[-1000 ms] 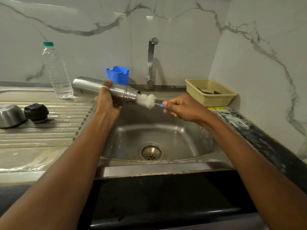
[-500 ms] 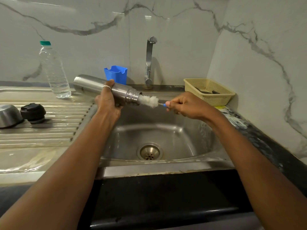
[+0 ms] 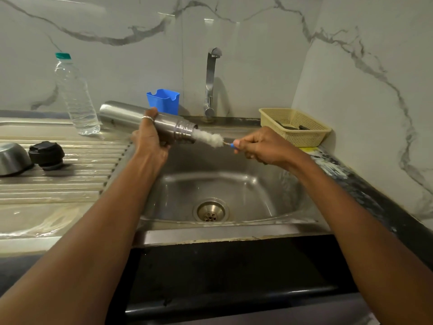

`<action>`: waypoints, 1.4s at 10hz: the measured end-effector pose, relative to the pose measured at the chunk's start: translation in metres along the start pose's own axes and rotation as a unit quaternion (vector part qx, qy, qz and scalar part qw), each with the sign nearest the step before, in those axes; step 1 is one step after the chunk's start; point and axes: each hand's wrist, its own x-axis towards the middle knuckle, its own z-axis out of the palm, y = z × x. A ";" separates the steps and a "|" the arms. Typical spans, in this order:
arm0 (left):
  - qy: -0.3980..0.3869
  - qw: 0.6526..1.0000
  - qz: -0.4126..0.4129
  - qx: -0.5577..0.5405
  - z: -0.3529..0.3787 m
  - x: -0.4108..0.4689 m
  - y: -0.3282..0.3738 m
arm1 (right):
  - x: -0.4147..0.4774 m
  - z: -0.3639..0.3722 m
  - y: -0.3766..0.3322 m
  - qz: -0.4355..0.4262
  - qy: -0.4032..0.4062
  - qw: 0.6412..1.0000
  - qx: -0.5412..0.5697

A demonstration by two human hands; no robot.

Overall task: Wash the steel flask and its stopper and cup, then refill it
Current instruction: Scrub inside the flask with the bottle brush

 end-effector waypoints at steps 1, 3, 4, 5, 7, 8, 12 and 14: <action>-0.002 1.000 -0.001 0.001 0.002 -0.003 -0.007 | -0.002 0.014 0.002 -0.021 0.025 0.996 -0.077; 0.001 1.000 -0.003 -0.005 -0.003 0.006 -0.006 | -0.006 0.033 0.005 -0.209 0.198 0.920 -0.265; 0.005 1.000 -0.005 0.001 -0.003 0.006 -0.008 | -0.007 0.037 0.002 -0.260 0.230 0.875 -0.338; -0.007 1.000 -0.008 -0.002 -0.004 0.007 -0.007 | -0.008 0.039 0.003 -0.276 0.256 0.833 -0.405; -0.048 0.999 -0.015 0.020 0.007 -0.004 -0.021 | -0.007 0.056 -0.027 -0.248 0.151 0.882 -0.372; -0.032 0.999 -0.003 0.019 0.004 0.000 -0.012 | -0.006 0.039 -0.031 0.058 0.002 0.997 0.044; -0.075 0.997 -0.014 0.028 0.011 -0.002 -0.027 | -0.006 0.050 -0.018 -0.250 0.188 0.848 -0.429; -0.066 0.997 -0.009 0.044 0.005 0.002 -0.020 | -0.008 0.042 -0.035 0.182 -0.054 0.963 0.192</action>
